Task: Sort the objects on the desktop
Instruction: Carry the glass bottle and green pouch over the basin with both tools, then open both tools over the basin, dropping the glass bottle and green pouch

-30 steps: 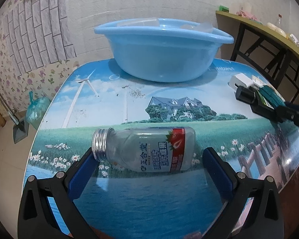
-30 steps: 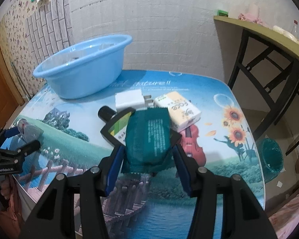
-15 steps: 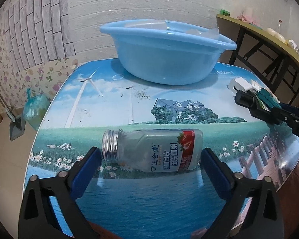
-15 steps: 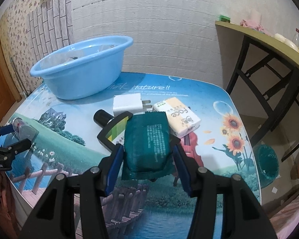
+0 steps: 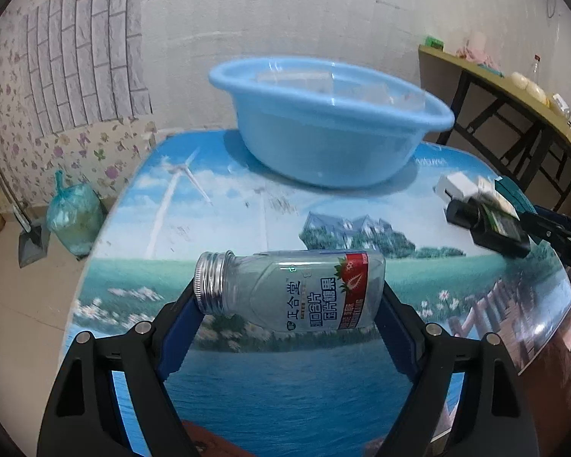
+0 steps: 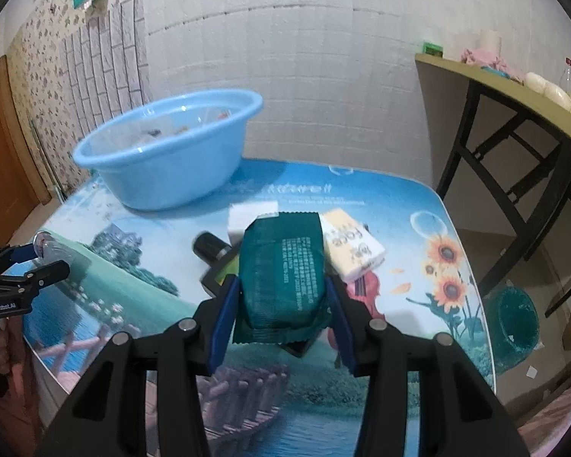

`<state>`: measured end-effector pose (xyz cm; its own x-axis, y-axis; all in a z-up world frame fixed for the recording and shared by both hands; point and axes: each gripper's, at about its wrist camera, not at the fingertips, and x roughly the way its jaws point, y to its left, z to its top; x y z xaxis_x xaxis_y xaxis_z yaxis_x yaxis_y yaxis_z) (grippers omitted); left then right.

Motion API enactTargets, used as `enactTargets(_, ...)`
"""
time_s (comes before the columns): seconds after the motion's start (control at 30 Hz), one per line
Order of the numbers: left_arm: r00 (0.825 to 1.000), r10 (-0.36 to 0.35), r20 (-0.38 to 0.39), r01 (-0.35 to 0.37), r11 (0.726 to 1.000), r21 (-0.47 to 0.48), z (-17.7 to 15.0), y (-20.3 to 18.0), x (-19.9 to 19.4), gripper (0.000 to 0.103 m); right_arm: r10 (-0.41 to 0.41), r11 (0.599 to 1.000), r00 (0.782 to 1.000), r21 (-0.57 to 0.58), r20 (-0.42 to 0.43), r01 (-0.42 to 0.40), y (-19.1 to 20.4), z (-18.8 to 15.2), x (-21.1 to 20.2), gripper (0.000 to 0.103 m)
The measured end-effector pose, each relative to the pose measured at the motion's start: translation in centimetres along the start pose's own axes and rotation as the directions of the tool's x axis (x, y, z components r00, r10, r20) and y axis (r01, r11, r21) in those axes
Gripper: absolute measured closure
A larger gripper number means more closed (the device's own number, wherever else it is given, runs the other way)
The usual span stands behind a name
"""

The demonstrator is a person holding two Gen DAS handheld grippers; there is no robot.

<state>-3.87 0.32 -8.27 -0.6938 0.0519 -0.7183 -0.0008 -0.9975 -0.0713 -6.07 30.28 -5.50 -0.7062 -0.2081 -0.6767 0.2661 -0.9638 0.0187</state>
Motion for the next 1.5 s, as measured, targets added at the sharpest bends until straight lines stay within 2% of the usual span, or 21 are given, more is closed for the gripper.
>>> enactTargets(0.3, 0.992, 0.005, 0.125, -0.004, 1.0, -0.006, 4.4, 0.0, -3.9, 0.019, 0.068, 0.997, 0.996, -0.028, 0.051, -0.066, 1.6, 2.1, -1.1, 0.058)
enactTargets(0.53, 0.984, -0.004, 0.18, -0.003, 0.999, 0.037, 8.8, -1.0, -3.8, 0.019, 0.129, 0.991, 0.987, -0.057, 0.093, -0.124, 3.2, 5.0, -0.7, 0.058)
enactTargets(0.73, 0.983, -0.035, 0.181, 0.021, 0.997, 0.079, 11.6, -2.3, -1.8, 0.019, 0.162, 0.985, 0.98, -0.074, 0.114, -0.155, 3.9, 7.3, 0.4, 0.058)
enactTargets(1.0, 0.984, -0.047, 0.171, 0.023, 0.99, 0.139, 14.0, -3.6, 0.9, 0.018, 0.183, 0.981, 0.979, -0.084, 0.092, -0.175, 4.3, 9.2, 2.6, 0.058)
enactTargets(1.5, 0.989, -0.036, 0.146, 0.015, 0.99, 0.143, 17.5, -3.0, 5.0, 0.017, 0.23, 0.97, 0.968, -0.105, 0.096, -0.22, 5.4, 13.3, 6.9, 0.056)
